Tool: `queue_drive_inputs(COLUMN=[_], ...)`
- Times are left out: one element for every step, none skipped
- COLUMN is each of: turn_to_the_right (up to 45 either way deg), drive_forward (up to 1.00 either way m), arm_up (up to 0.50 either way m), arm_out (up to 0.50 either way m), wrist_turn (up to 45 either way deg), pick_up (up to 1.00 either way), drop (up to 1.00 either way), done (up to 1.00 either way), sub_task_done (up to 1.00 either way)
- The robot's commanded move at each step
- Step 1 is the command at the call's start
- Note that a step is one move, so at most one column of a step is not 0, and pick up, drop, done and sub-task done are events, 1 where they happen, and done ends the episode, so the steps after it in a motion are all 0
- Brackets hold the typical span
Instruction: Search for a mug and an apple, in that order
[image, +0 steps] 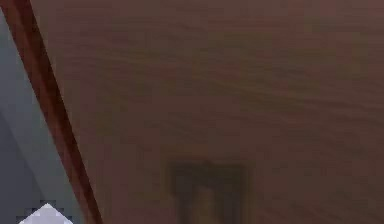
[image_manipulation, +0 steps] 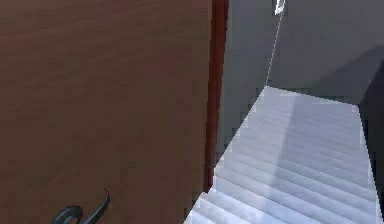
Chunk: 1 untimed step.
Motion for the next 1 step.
queue_drive_inputs(turn_to_the_right=[-45.0], drive_forward=[0.00], arm_up=[0.00], arm_out=[0.00], wrist_turn=[0.0], pick_up=[0.00], drop=[0.00], done=[0.00], sub_task_done=[0.00])
